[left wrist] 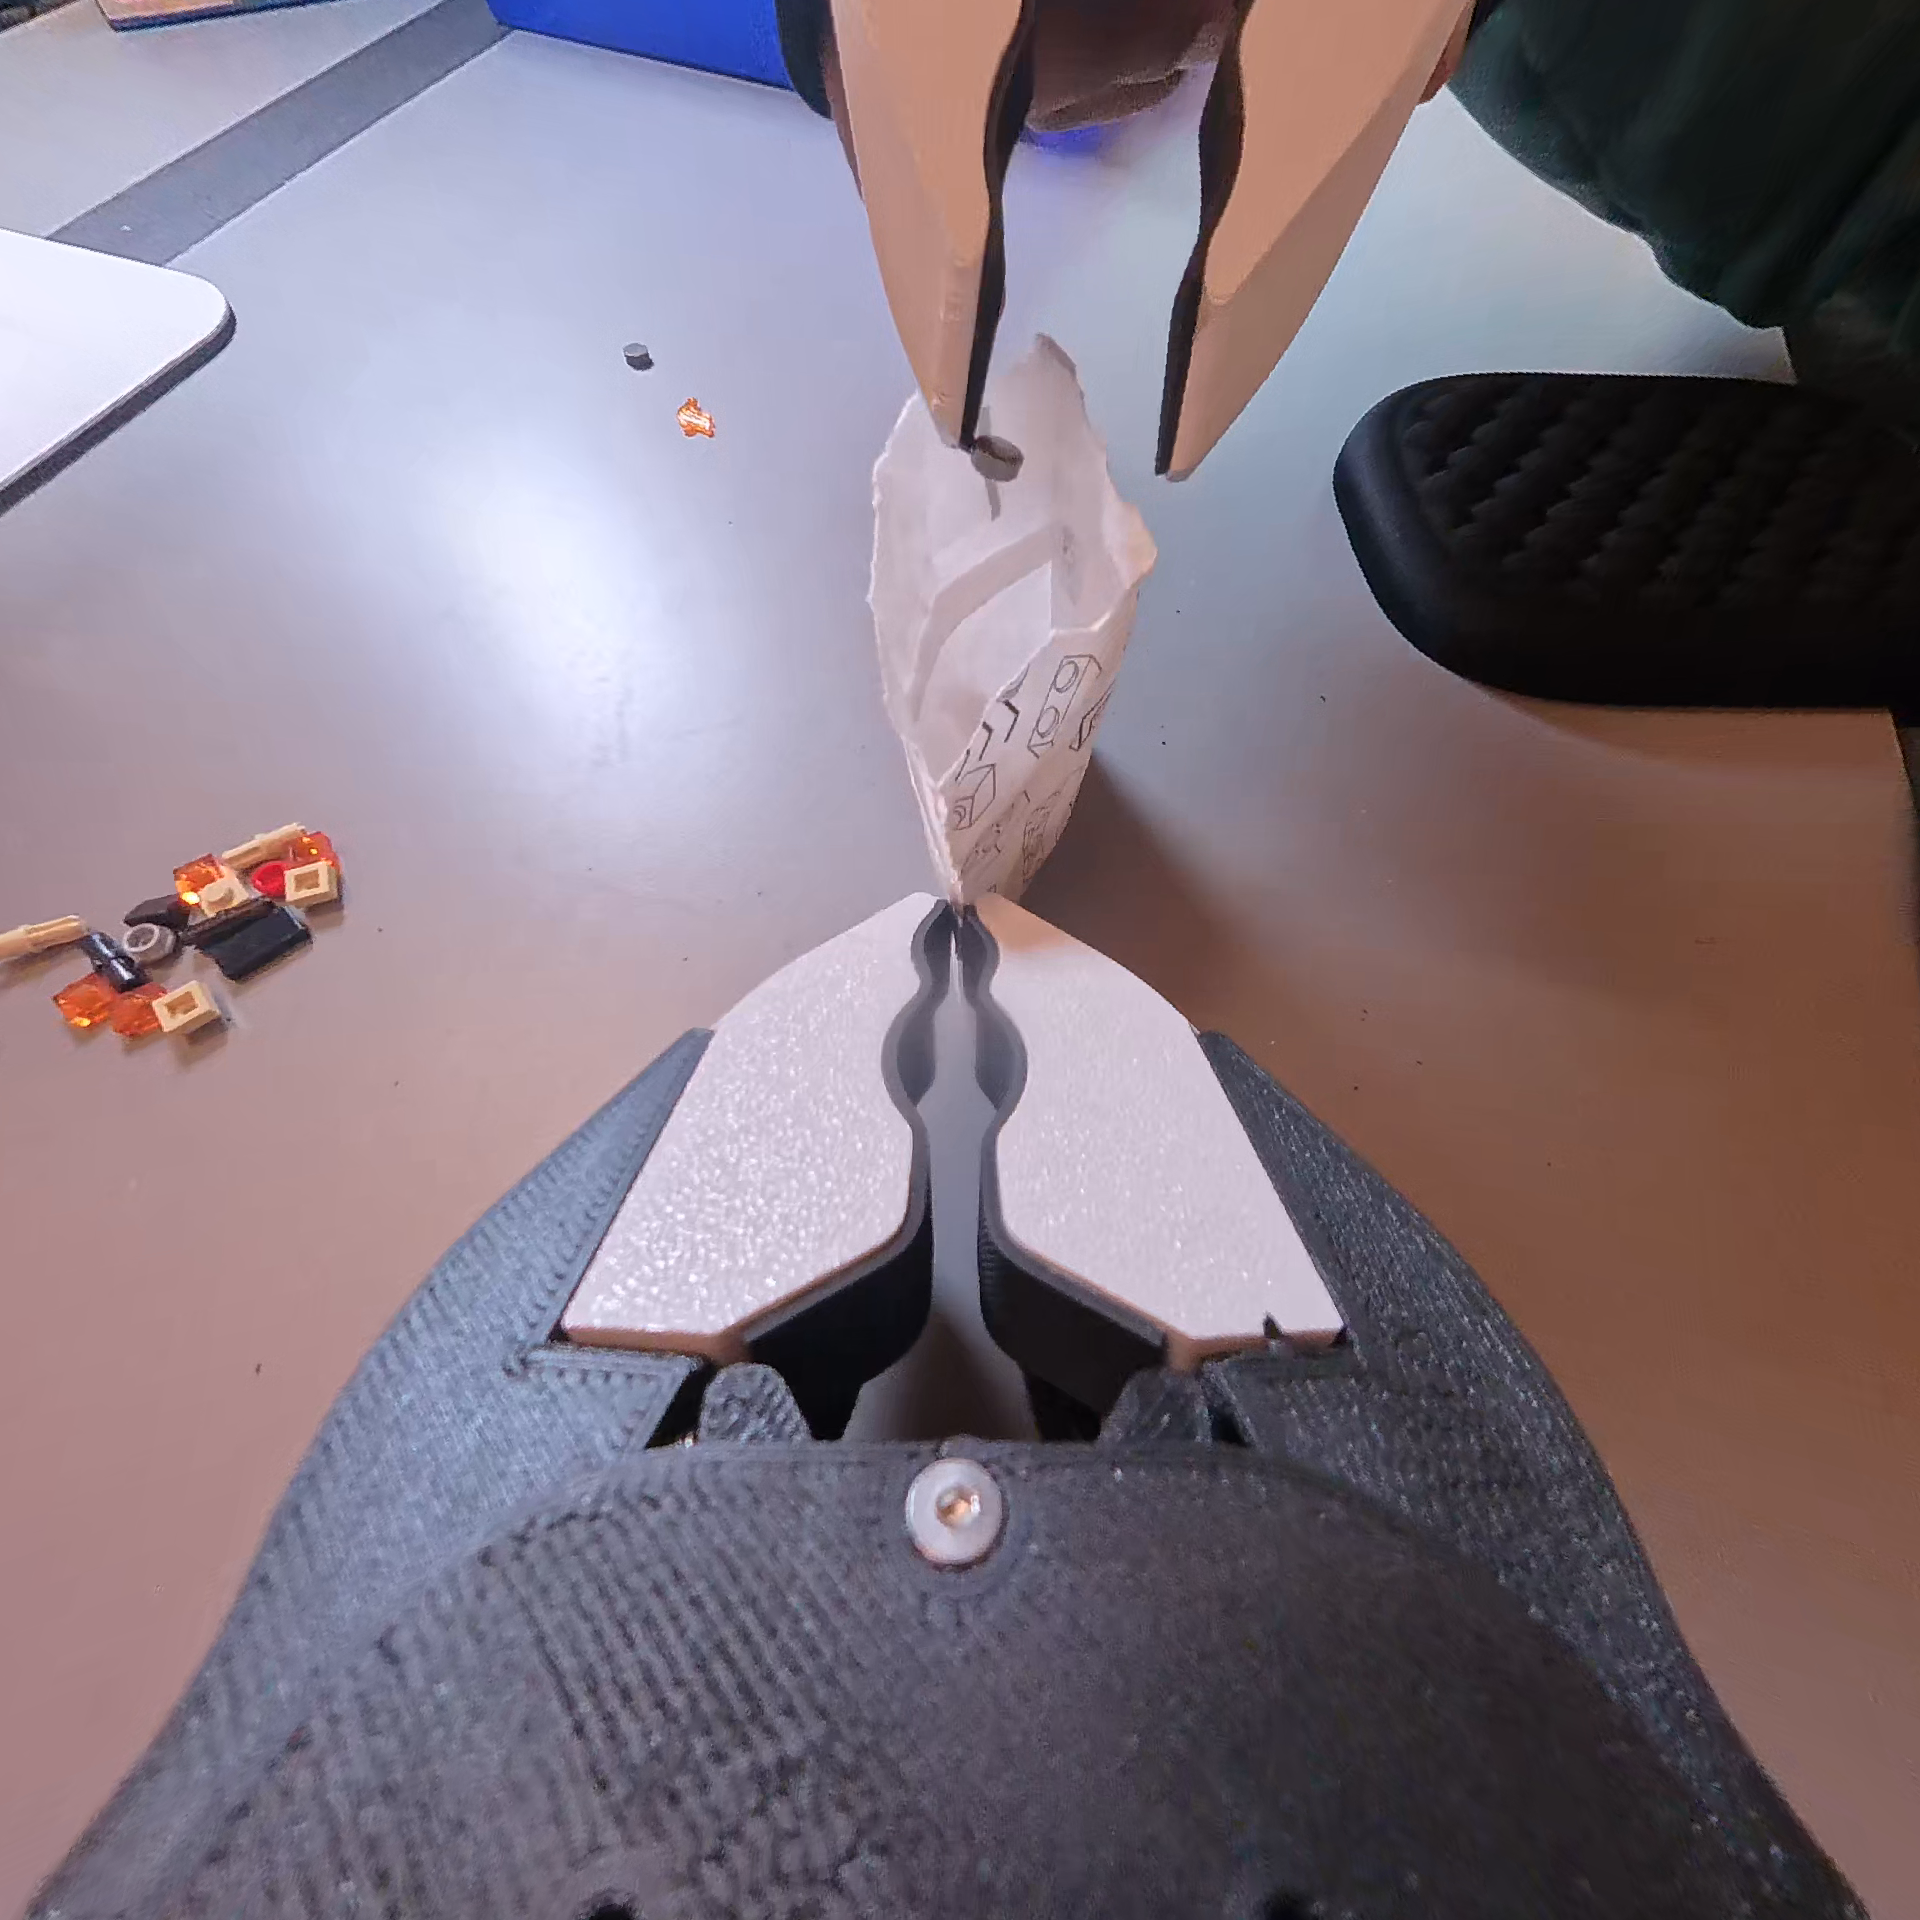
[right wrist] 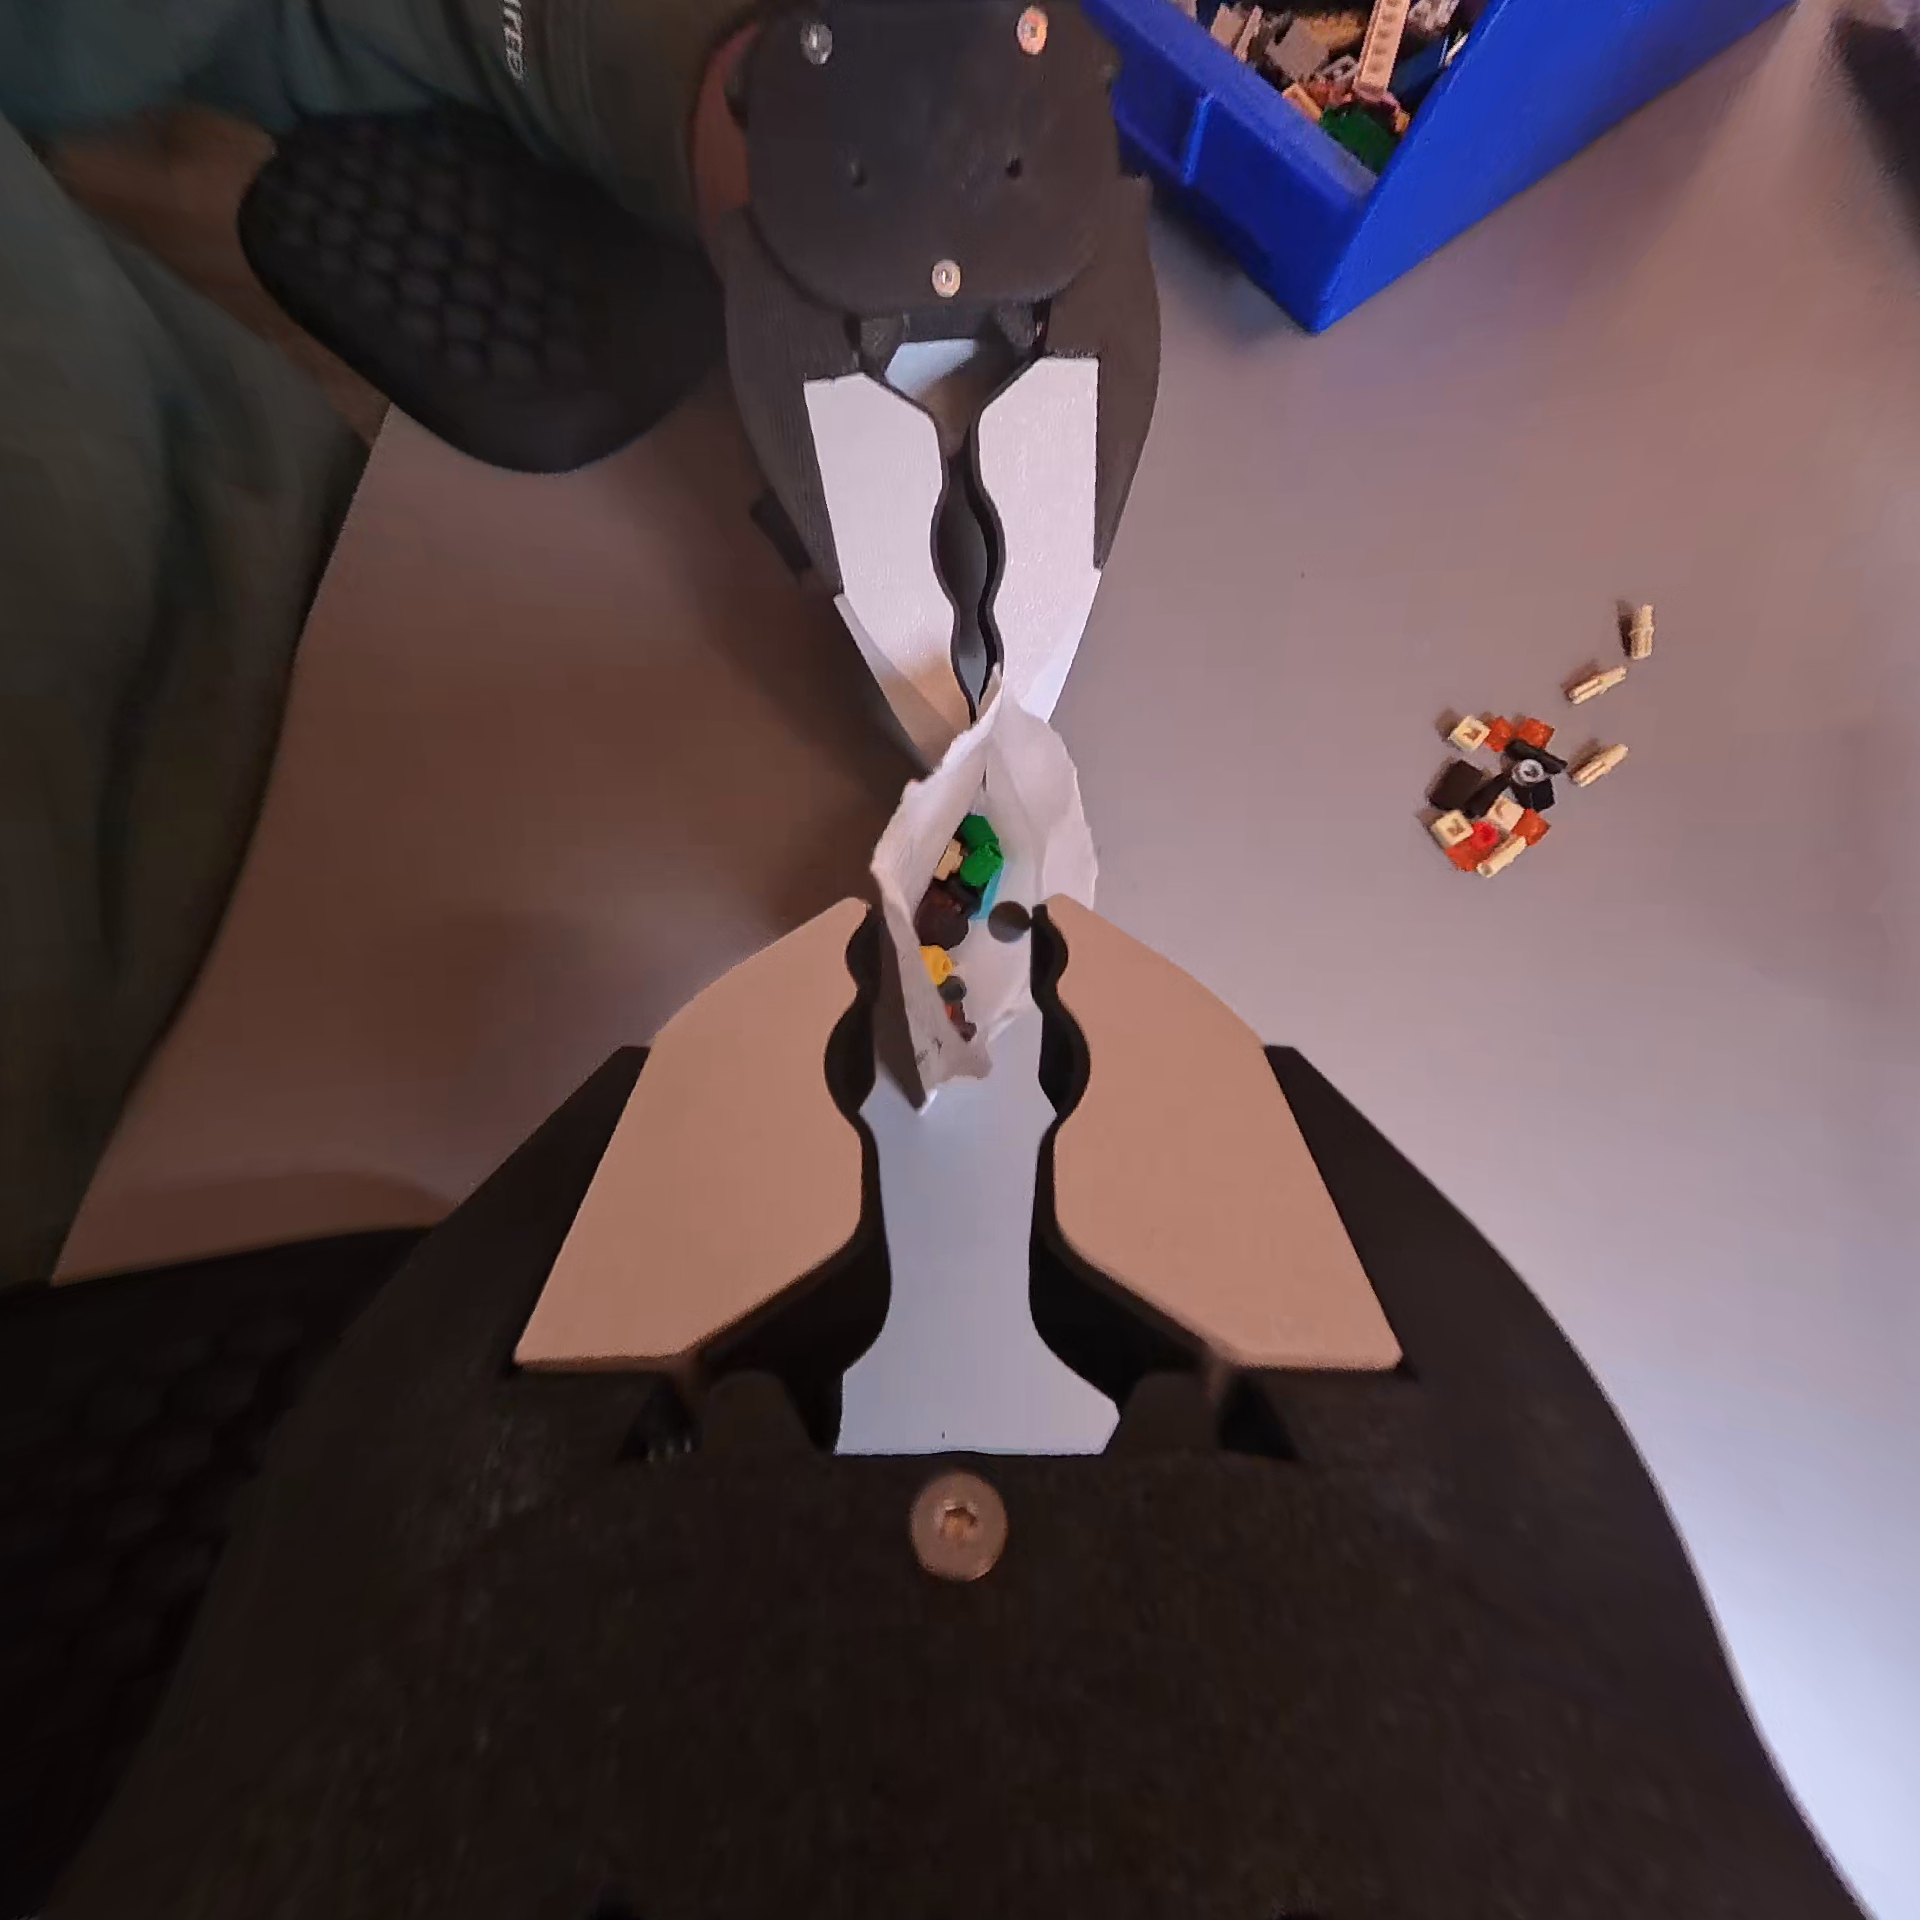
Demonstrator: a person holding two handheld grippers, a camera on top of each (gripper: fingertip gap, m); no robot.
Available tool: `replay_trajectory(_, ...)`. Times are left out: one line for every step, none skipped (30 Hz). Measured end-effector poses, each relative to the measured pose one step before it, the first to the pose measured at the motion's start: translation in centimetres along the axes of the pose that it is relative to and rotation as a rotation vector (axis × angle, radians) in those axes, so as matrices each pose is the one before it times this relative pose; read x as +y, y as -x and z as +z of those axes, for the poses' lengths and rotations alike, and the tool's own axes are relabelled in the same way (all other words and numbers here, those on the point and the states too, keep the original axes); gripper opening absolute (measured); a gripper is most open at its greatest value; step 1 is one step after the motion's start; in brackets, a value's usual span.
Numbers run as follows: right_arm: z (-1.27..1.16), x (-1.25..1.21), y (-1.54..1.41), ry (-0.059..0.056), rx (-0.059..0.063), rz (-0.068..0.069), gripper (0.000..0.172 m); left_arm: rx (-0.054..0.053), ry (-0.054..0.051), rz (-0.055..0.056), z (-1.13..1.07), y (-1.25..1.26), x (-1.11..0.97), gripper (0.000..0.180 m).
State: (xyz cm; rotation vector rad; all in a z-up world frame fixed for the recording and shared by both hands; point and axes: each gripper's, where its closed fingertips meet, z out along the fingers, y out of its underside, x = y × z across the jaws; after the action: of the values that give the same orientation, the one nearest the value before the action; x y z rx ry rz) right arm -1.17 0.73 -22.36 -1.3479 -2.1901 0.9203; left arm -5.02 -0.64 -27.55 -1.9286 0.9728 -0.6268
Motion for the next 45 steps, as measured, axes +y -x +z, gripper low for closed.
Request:
replay_trajectory(-0.104, 0.297, 0.015, 0.0069, 0.0024, -0.0018, 0.029, 0.0012, 0.0002, -0.0037, 0.008, 0.024, 0.027, 0.002)
replay_trajectory(-0.119, 0.254, 0.112, 0.0041, -0.0017, -0.0020, 0.030, 0.0011, -0.0013, -0.0037, 0.004, 0.016, -0.005, 0.002)
replay_trajectory(-0.125, 0.254, 0.113, 0.0053, 0.0002, -0.0021, 0.031, 0.0002, -0.0005, -0.0031, 0.001, 0.017, 0.003, 0.002)
replay_trajectory(-0.122, 0.196, 0.041, 0.0030, 0.0063, -0.0036, 0.031, -0.0003, -0.0005, -0.0027, -0.004, 0.026, -0.005, 0.002)
replay_trajectory(-0.157, 0.115, 0.060, -0.0022, 0.0054, -0.0038, 0.032, 0.0000, -0.0007, -0.0017, 0.005, 0.017, 0.000, 0.002)
replay_trajectory(-0.186, 0.031, 0.075, -0.0069, 0.0033, -0.0009, 0.032, 0.0000, -0.0002, -0.0014, 0.006, -0.003, -0.006, 0.002)
replay_trajectory(-0.205, 0.029, 0.028, -0.0054, 0.0041, 0.0010, 0.032, 0.0000, -0.0004, -0.0007, 0.008, -0.004, 0.004, 0.002)
replay_trajectory(-0.215, 0.074, 0.008, -0.0013, 0.0058, -0.0006, 0.032, -0.0001, -0.0003, -0.0008, 0.000, 0.009, -0.004, 0.002)
replay_trajectory(-0.233, 0.038, -0.020, -0.0032, 0.0067, -0.0019, 0.032, -0.0009, 0.0001, -0.0009, 0.004, 0.013, -0.003, 0.002)
replay_trajectory(-0.254, -0.021, -0.016, -0.0072, 0.0045, 0.0007, 0.032, 0.0002, -0.0002, -0.0010, -0.001, 0.004, -0.002, 0.002)
replay_trajectory(-0.237, -0.018, -0.040, -0.0062, 0.0040, 0.0030, 0.032, 0.0011, -0.0004, -0.0010, 0.008, -0.021, 0.004, 0.002)
replay_trajectory(-0.229, 0.028, -0.111, -0.0040, 0.0079, 0.0019, 0.032, -0.0009, 0.0001, 0.0007, -0.005, 0.008, 0.005, 0.002)
replay_trajectory(-0.208, 0.038, -0.130, -0.0036, 0.0074, 0.0010, 0.032, -0.0002, 0.0003, 0.0004, 0.000, -0.002, -0.008, 0.002)
replay_trajectory(-0.200, 0.026, -0.138, -0.0044, 0.0072, 0.0028, 0.032, 0.0002, 0.0001, -0.0001, 0.004, -0.002, 0.010, 0.002)
replay_trajectory(-0.222, 0.030, -0.347, -0.0062, 0.0142, 0.0071, 0.032, -0.0003, 0.0001, 0.0001, -0.001, 0.004, 0.001, 0.002)
replay_trajectory(-0.270, 0.091, -0.650, -0.0056, 0.0250, 0.0144, 0.031, -0.0002, 0.0001, 0.0000, -0.010, -0.007, -0.004, 0.002)
replay_trajectory(-0.290, 0.319, -0.999, 0.0023, 0.0349, 0.0222, 0.031, -0.0003, -0.0001, 0.0006, 0.013, 0.003, 0.004, 0.002)
replay_trajectory(-0.238, 0.705, -1.430, 0.0167, 0.0488, 0.0272, 0.030, -0.0001, 0.0003, 0.0007, 0.003, -0.013, -0.008, 0.002)
replay_trajectory(-0.111, 1.143, -1.809, 0.0326, 0.0601, 0.0321, 0.028, -0.0005, 0.0006, 0.0016, -0.002, 0.005, 0.007, 0.002)
replay_trajectory(0.120, 1.482, -1.914, 0.0443, 0.0565, 0.0398, 0.028, -0.0008, 0.0006, 0.0023, -0.002, -0.016, -0.001, 0.002)
replay_trajectory(0.397, 1.623, -1.773, 0.0490, 0.0444, 0.0471, 0.027, -0.0007, 0.0005, 0.0024, -0.009, -0.011, 0.001, 0.002)
replay_trajectory(0.610, 1.564, -1.467, 0.0484, 0.0280, 0.0484, 0.027, -0.0006, 0.0004, 0.0023, 0.005, -0.017, 0.003, 0.002)
replay_trajectory(0.707, 1.327, -1.049, 0.0397, 0.0092, 0.0426, 0.026, -0.0001, 0.0001, 0.0013, -0.011, 0.001, -0.004, 0.002)
replay_trajectory(0.667, 0.954, -0.725, 0.0236, -0.0006, 0.0320, 0.026, 0.0007, -0.0005, -0.0009, -0.001, 0.005, 0.007, 0.002)
replay_trajectory(0.553, 0.640, -0.481, 0.0112, -0.0042, 0.0190, 0.024, 0.0015, -0.0010, -0.0024, -0.008, 0.011, -0.007, 0.002)
replay_trajectory(0.443, 0.474, -0.261, 0.0086, -0.0096, 0.0078, 0.022, 0.0011, -0.0011, -0.0024, 0.003, 0.017, 0.008, 0.002)
replay_trajectory(0.358, 0.395, -0.224, 0.0123, -0.0064, 0.0031, 0.022, 0.0013, -0.0015, -0.0022, 0.000, 0.016, -0.005, 0.002)
replay_trajectory(0.293, 0.367, -0.299, 0.0167, 0.0018, 0.0011, 0.022, 0.0016, -0.0015, -0.0027, 0.018, 0.010, -0.005, 0.002)
replay_trajectory(0.203, 0.257, -0.208, 0.0128, -0.0034, 0.0006, 0.022, 0.0012, -0.0010, -0.0020, 0.004, 0.013, -0.003, 0.002)
replay_trajectory(0.062, 0.047, -0.043, 0.0020, -0.0133, 0.0072, 0.021, 0.0004, -0.0003, -0.0007, -0.005, -0.004, -0.001, 0.002)
replay_trajectory(-0.001, 0.052, -0.070, 0.0065, -0.0087, 0.0091, 0.021, 0.0000, 0.0002, 0.0007, -0.006, -0.004, 0.005, 0.002)
replay_trajectory(0.021, 0.133, -0.031, 0.0127, -0.0054, 0.0006, 0.021, -0.0005, 0.0005, 0.0020, -0.003, -0.008, -0.003, 0.002)
replay_trajectory(-0.007, -0.005, 0.131, 0.0032, -0.0099, -0.0028, 0.018, -0.0013, 0.0009, 0.0028, 0.008, -0.011, 0.008, 0.002)
replay_trajectory(0.016, -0.004, 0.169, 0.0024, -0.0094, -0.0021, 0.015, -0.0012, 0.0009, 0.0024, -0.006, 0.004, 0.002, 0.002)
replay_trajectory(0.011, 0.004, 0.186, 0.0017, -0.0083, -0.0004, 0.012, -0.0007, 0.0005, 0.0013, 0.001, -0.002, -0.006, 0.002)
replay_trajectory(0.025, -0.018, 0.228, -0.0001, -0.0083, 0.0000, 0.007, -0.0003, 0.0004, 0.0007, -0.005, -0.013, 0.008, 0.002)
replay_trajectory(0.023, -0.048, 0.137, -0.0018, 0.0026, -0.0028, 0.003, -0.0009, 0.0006, 0.0012, 0.008, -0.006, -0.009, 0.002)
replay_trajectory(0.003, -0.034, 0.066, -0.0018, 0.0118, -0.0086, 0.003, -0.0011, 0.0006, 0.0021, 0.001, 0.002, 0.006, 0.002)
replay_trajectory(-0.006, -0.082, 0.298, -0.0044, 0.0003, -0.0097, 0.003, -0.0011, 0.0007, 0.0016, 0.002, -0.008, -0.004, 0.002)
replay_trajectory(-0.035, -0.263, 0.542, -0.0138, -0.0106, -0.0083, 0.003, -0.0008, 0.0006, 0.0007, 0.003, -0.019, -0.006, 0.002)
replay_trajectory(-0.128, -0.442, 0.623, -0.0210, -0.0108, -0.0104, 0.002, -0.0009, 0.0005, 0.0009, 0.006, -0.001, 0.002, 0.002)
replay_trajectory(-0.224, -0.568, 0.681, -0.0228, -0.0095, -0.0160, 0.002, -0.0009, 0.0003, 0.0011, 0.003, -0.008, 0.003, 0.002)
replay_trajectory(-0.307, -0.717, 0.718, -0.0249, -0.0076, -0.0203, 0.002, -0.0006, 0.0000, 0.0003, 0.007, 0.004, -0.004, 0.002)
replay_trajectory(-0.373, -0.884, 0.815, -0.0291, -0.0110, -0.0209, 0.002, -0.0001, -0.0005, -0.0018, -0.001, 0.016, -0.005, 0.002)
replay_trajectory(-0.431, -1.124, 0.975, -0.0367, -0.0179, -0.0208, 0.002, 0.0006, -0.0009, -0.0032, 0.011, 0.006, -0.005, 0.002)
